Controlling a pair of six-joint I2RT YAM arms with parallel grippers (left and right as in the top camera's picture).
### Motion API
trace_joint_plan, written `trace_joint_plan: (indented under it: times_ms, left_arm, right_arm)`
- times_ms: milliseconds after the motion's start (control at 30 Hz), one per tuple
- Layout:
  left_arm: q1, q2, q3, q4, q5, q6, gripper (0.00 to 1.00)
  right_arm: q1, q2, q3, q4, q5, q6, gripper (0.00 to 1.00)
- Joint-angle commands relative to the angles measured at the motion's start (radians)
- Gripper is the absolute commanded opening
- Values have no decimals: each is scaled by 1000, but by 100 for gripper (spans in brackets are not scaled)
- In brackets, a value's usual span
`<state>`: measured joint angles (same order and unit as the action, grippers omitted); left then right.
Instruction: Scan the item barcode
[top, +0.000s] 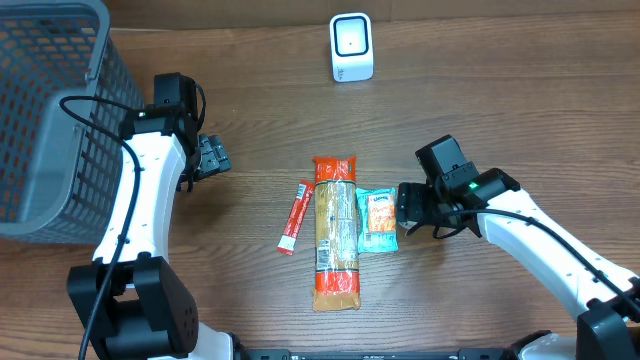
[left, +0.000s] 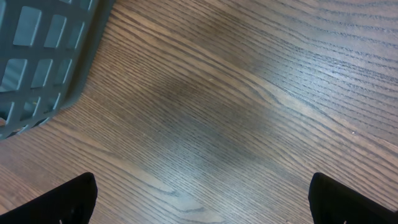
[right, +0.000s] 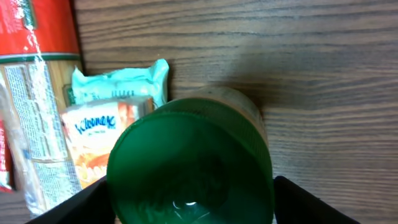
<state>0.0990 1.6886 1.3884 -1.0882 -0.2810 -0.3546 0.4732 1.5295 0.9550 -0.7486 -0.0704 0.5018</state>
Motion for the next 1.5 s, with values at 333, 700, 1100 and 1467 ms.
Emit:
trace_joint_plan:
  times_ms: [333,700,1100,1467]
  left_arm:
    - [-1,-21,19,0,-6,26,100]
    - [-1,-21,19,0,-6,26,100]
    - [-1,-21,19,0,-6,26,100]
    - [-1,-21,19,0,-6,26,100]
  right_arm:
    - [5,-14,-7,-116,204,-197,73]
    - [4,-14,-7,-101,179,151,84]
    - [5,-14,-7,-52,185,122,62]
    - [4,-14,-7,-86,186,-266,75]
